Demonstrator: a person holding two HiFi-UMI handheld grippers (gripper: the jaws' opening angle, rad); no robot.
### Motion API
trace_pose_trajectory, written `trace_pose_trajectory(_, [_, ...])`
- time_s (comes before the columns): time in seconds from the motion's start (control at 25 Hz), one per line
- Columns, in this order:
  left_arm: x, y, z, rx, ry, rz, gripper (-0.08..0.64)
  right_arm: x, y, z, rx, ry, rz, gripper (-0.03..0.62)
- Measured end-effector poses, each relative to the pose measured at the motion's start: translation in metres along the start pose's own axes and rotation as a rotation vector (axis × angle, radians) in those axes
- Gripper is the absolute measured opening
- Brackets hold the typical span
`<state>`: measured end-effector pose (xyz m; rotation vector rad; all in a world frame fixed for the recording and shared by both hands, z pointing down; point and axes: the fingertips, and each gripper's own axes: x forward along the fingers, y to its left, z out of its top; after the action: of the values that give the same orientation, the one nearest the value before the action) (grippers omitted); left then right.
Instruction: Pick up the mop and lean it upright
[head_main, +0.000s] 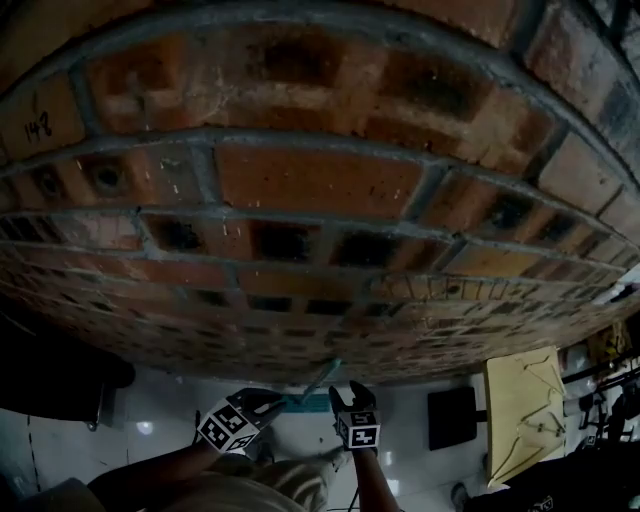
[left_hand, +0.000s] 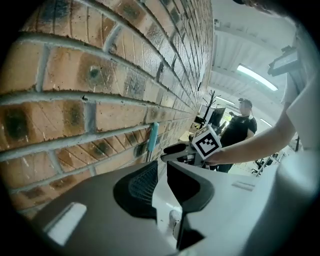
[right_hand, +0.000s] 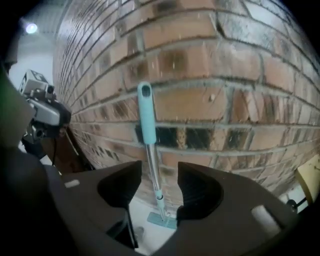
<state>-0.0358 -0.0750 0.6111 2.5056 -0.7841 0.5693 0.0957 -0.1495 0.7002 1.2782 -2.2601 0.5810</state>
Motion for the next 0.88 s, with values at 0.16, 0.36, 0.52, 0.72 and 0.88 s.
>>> trace_pose_trajectory(0.16, [-0.007, -0.006, 0.027, 0.026, -0.048, -0.030, 0.078, -0.059, -0.008, 0.047, 0.033, -0.138, -0.049, 0.232])
trace_pose_trajectory(0.36, [-0.014, -0.016, 0.061, 0.046, -0.110, -0.061, 0.077, -0.142, -0.019, 0.098, 0.050, -0.307, -0.128, 0.227])
trace_pose_trajectory(0.52, [-0.018, -0.026, 0.082, 0.070, -0.136, -0.077, 0.075, -0.198, -0.030, 0.123, 0.092, -0.432, -0.188, 0.216])
trace_pose_trajectory(0.72, [-0.013, -0.039, 0.101, 0.116, -0.157, -0.081, 0.069, -0.251, -0.037, 0.139, 0.085, -0.535, -0.233, 0.207])
trace_pose_trajectory(0.88, [-0.001, -0.053, 0.109, 0.120, -0.159, -0.058, 0.067, -0.283, -0.050, 0.140, 0.054, -0.563, -0.257, 0.195])
